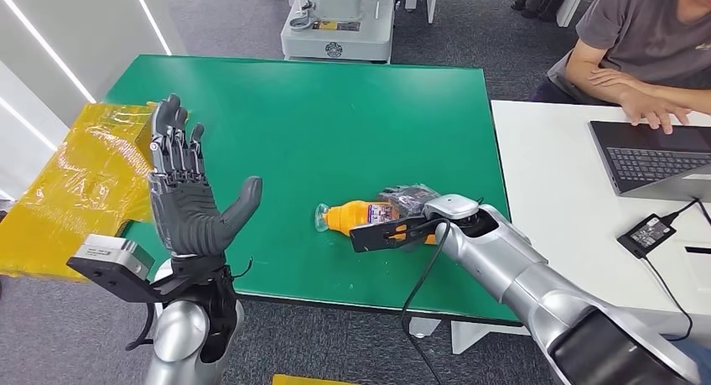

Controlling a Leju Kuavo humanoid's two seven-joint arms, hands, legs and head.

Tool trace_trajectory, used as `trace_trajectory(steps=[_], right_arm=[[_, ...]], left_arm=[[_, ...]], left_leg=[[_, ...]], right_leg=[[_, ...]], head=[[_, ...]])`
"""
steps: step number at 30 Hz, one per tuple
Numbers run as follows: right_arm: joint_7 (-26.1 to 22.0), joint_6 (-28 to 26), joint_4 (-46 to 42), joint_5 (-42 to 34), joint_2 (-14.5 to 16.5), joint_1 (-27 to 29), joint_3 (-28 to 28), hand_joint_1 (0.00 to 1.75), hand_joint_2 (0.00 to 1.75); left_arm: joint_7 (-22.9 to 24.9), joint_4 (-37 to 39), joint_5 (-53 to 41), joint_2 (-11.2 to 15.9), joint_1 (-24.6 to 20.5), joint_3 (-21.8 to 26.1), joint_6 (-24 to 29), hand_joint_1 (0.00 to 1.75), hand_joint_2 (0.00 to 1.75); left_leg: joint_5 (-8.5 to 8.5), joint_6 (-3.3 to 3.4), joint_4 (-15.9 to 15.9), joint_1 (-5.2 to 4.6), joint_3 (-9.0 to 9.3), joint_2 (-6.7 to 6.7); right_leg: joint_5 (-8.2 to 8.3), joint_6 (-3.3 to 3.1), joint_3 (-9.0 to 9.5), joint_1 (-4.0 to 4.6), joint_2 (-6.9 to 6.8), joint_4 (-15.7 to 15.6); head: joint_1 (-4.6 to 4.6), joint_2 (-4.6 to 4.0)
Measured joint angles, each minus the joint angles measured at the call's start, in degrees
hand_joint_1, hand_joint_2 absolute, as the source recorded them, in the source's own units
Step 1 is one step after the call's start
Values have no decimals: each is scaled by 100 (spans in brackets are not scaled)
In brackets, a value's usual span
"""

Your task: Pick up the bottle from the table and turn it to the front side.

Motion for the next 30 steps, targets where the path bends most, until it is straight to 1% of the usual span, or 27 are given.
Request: trace_trajectory(steps=[7, 15, 26, 27, 28, 29, 30], right_arm=[[257, -125, 173, 68, -84, 0, 161, 0, 175], [325, -181, 293, 35, -135, 16, 268, 0, 175], [434, -581, 357, -131, -205, 234, 244, 0, 175], [429, -608, 357, -135, -216, 257, 236, 3, 175], [420, -629, 356, -137, -225, 277, 229, 20, 175], [412, -643, 356, -138, -234, 292, 222, 45, 175], [399, -648, 355, -138, -240, 302, 215, 77, 175]], left_arm=[[0, 56, 47, -1, -24, -87, 16, 0, 175], [2, 72, 58, -2, -40, -129, 49, 0, 175], [26, 72, 56, 0, -38, -193, 0, 0, 175], [27, 72, 55, 0, -38, -196, -2, 0, 175], [27, 72, 55, 0, -38, -198, -5, 0, 175], [28, 72, 55, 0, -37, -199, -7, 0, 175], [29, 72, 55, 0, -37, -201, -9, 0, 175]], left_leg=[[-2, 3, 0, 0, 0, 1], [-2, 3, 1, 0, 0, 1], [-5, 7, 1, 0, -1, 1], [-5, 8, 1, 0, -1, 1], [-6, 8, 1, 0, -1, 1], [-6, 8, 1, 0, 0, 1], [-6, 9, 1, 0, 0, 1]], right_leg=[[0, 0, 0, 0, 1, -3], [0, 0, 0, 0, 1, -3], [0, 1, 0, 0, 1, -5], [0, 1, 1, 0, 1, -5], [0, 1, 1, 0, 1, -6], [0, 1, 1, 0, 1, -6], [0, 1, 1, 0, 1, -6]], head=[[1, 0], [1, 0], [1, 0], [1, 0], [1, 0], [1, 0], [1, 0]])
